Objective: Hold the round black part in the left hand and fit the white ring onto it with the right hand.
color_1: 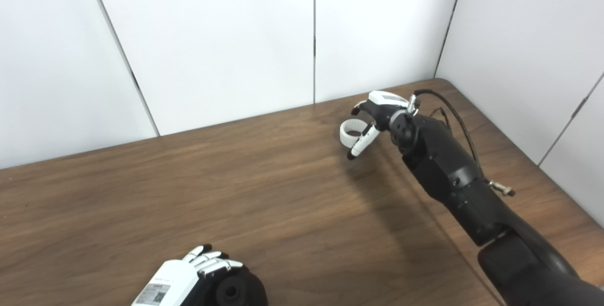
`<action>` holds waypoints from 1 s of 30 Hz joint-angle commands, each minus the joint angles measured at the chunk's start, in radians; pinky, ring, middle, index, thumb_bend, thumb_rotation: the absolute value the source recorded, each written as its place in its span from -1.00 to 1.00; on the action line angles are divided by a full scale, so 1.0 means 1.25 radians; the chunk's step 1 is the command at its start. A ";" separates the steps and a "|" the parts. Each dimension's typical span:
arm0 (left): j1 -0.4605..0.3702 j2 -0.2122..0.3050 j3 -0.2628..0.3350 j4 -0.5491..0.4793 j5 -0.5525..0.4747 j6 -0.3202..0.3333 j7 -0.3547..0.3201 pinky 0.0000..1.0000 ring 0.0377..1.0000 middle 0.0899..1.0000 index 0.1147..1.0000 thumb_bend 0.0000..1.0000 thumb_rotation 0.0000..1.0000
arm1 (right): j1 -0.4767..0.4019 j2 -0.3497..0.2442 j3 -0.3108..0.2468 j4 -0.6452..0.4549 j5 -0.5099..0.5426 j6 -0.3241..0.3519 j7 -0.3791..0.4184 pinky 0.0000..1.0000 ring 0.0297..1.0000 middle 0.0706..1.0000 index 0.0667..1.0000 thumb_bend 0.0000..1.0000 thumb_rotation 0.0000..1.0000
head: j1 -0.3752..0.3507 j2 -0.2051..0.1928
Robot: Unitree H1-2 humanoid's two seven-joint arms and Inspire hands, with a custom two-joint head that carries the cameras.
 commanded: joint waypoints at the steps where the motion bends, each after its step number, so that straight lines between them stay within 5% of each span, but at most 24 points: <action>1: 0.022 0.022 -0.008 0.018 0.042 0.013 -0.037 0.89 0.68 0.45 -0.17 0.05 -0.89 | -0.043 -0.030 -0.006 -0.008 -0.016 -0.004 -0.023 0.98 0.96 0.88 0.69 0.86 -0.44 | 0.000 0.002; 30: 0.024 0.029 -0.008 0.003 0.036 0.020 -0.046 0.89 0.69 0.45 -0.17 0.05 -0.90 | -0.044 -0.022 0.026 -0.007 -0.036 -0.006 -0.029 1.00 0.94 0.85 0.53 0.76 -0.45 | 0.002 0.013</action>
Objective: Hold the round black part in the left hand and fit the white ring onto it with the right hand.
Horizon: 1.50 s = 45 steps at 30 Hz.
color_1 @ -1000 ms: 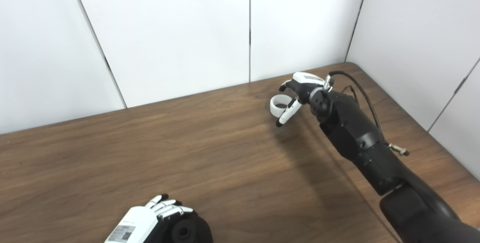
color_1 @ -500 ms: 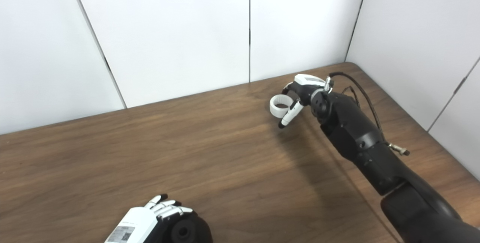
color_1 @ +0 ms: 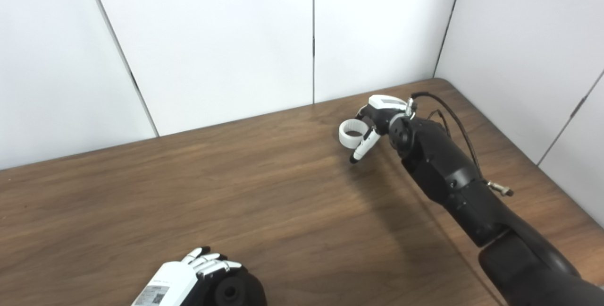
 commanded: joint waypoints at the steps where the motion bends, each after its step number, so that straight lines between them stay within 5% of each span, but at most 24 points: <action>1: 0.019 0.028 -0.007 0.016 0.034 0.003 -0.037 0.89 0.69 0.45 -0.17 0.05 -0.90 | -0.043 -0.020 -0.004 -0.018 -0.008 -0.005 -0.029 1.00 0.93 0.85 0.52 0.76 -0.45 | -0.001 0.001; 33: 0.024 0.032 -0.004 -0.001 0.037 0.010 -0.049 0.87 0.69 0.46 -0.17 0.05 -0.90 | -0.035 -0.017 0.009 -0.017 -0.001 -0.023 -0.071 1.00 0.88 0.72 0.23 0.67 -0.58 | -0.001 0.010; 38: 0.024 0.031 -0.004 0.000 0.034 0.010 -0.050 0.86 0.69 0.46 -0.17 0.05 -0.90 | -0.035 -0.018 0.010 -0.009 0.004 -0.040 -0.088 1.00 0.84 0.64 -0.07 0.10 -0.71 | 0.000 0.011; 45: 0.022 0.030 -0.005 -0.001 0.044 0.011 -0.050 0.86 0.69 0.46 -0.17 0.05 -0.89 | -0.035 -0.024 0.019 -0.005 0.003 -0.057 -0.089 1.00 0.78 0.57 -0.10 0.04 -0.73 | 0.002 0.012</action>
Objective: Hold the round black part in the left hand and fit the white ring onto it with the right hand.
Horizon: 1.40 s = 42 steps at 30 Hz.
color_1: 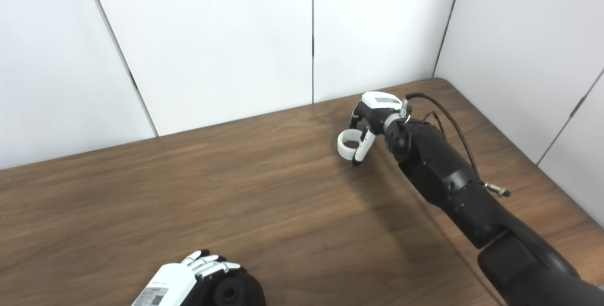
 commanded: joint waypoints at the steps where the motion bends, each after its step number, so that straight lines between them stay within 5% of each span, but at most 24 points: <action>1: 0.017 0.027 -0.005 0.011 0.044 0.006 -0.038 0.86 0.69 0.46 -0.17 0.05 -0.89 | -0.035 -0.026 -0.002 -0.010 -0.010 -0.015 -0.018 1.00 0.78 0.57 -0.10 0.04 -0.73 | -0.001 0.001; 6: 0.018 0.026 -0.005 0.009 0.043 0.007 -0.039 0.87 0.70 0.47 -0.17 0.05 -0.90 | -0.033 -0.031 0.005 -0.015 -0.014 -0.013 -0.014 1.00 0.79 0.57 -0.10 0.05 -0.73 | 0.012 0.010; 11: 0.020 0.017 -0.007 0.001 0.048 0.012 -0.042 0.81 0.67 0.45 -0.17 0.05 -0.89 | -0.023 -0.052 0.003 -0.070 -0.007 -0.018 0.008 1.00 0.80 0.57 -0.10 0.05 -0.73 | 0.064 0.052; 23: 0.013 -0.008 -0.013 -0.026 0.068 0.043 -0.081 0.95 0.73 0.50 -0.17 0.05 -0.89 | 0.017 -0.113 -0.002 -0.510 0.008 0.005 0.224 1.00 0.78 0.56 -0.10 0.05 -0.72 | 0.166 0.177; 30: 0.000 -0.030 -0.017 -0.022 0.084 0.056 -0.101 0.97 0.74 0.50 -0.17 0.05 -0.88 | 0.044 -0.088 -0.007 -0.683 0.027 0.020 0.321 1.00 0.74 0.53 -0.11 0.05 -0.72 | 0.196 0.212; 42: -0.014 -0.054 -0.016 -0.037 0.095 0.080 -0.148 0.99 0.76 0.53 -0.17 0.05 -0.88 | 0.079 -0.009 0.006 -0.822 0.019 0.017 0.411 0.99 0.74 0.52 -0.11 0.05 -0.73 | 0.229 0.261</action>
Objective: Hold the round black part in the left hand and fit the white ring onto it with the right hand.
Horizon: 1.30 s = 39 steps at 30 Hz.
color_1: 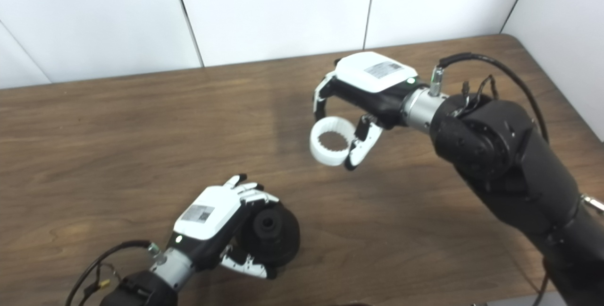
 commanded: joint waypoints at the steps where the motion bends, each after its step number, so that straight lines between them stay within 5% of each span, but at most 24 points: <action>1: 0.001 0.006 -0.007 0.002 0.018 0.013 -0.042 0.98 0.76 0.52 -0.18 0.05 -0.88 | -0.025 0.004 -0.010 -0.031 -0.011 -0.002 0.006 1.00 0.74 0.53 -0.11 0.05 -0.73 | 0.000 0.002; 18: -0.005 -0.007 -0.001 0.002 0.024 0.023 -0.055 0.95 0.75 0.51 -0.17 0.05 -0.88 | 0.020 0.101 0.046 -0.053 -0.051 -0.061 0.033 0.94 0.73 0.52 -0.11 0.05 -0.72 | 0.010 0.030; 39: -0.010 -0.022 0.012 0.002 0.039 0.049 -0.072 0.90 0.72 0.50 -0.14 0.05 -0.86 | 0.029 0.155 0.048 -0.084 -0.087 -0.069 0.106 0.90 0.76 0.52 -0.11 0.05 -0.72 | 0.007 0.044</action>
